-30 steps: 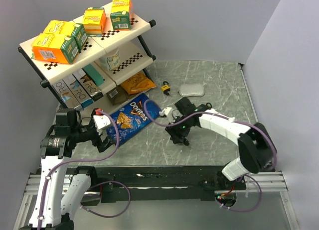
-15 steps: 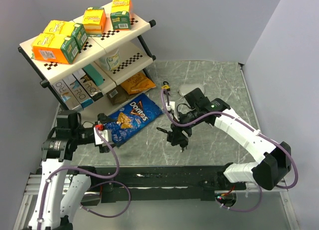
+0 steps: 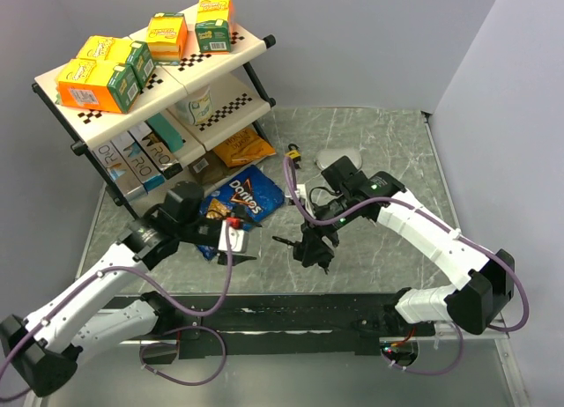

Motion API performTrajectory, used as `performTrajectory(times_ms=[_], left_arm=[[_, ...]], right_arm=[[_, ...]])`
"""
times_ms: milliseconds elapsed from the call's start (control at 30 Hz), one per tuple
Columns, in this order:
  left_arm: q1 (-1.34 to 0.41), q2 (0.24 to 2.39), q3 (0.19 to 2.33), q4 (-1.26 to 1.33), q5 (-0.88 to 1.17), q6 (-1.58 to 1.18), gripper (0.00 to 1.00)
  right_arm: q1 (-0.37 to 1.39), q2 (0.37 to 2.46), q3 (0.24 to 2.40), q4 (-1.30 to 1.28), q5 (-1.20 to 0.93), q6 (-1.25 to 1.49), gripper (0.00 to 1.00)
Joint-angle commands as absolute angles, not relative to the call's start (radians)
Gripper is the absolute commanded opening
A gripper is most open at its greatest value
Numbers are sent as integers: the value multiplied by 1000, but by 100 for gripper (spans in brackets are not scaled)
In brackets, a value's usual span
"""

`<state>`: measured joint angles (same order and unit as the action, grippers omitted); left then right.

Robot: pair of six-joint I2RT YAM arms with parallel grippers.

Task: Lock with the key
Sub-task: Pick up the lock from the center of the board, then lock the lock.

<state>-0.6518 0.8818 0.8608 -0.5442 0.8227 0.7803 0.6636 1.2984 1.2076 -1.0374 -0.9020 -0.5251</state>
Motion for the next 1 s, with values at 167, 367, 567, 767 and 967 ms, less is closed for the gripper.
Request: performTrajectory(times_ms=[167, 367, 567, 767, 967], left_arm=[[-818, 946, 815, -316, 601, 652, 69], [-890, 960, 796, -273, 537, 638, 58], [-927, 980, 787, -275, 512, 664, 53], [-933, 1002, 787, -284, 503, 698, 43], [-936, 1011, 792, -285, 495, 733, 29]], right_arm=[[712, 1292, 1278, -1040, -989, -525, 0], [716, 1299, 1278, -1029, -1008, -503, 0], [722, 1304, 1279, -1028, -1012, -499, 0], [723, 1299, 1267, -1022, -1017, -492, 0], [724, 1298, 1256, -1014, -1029, -483, 0]])
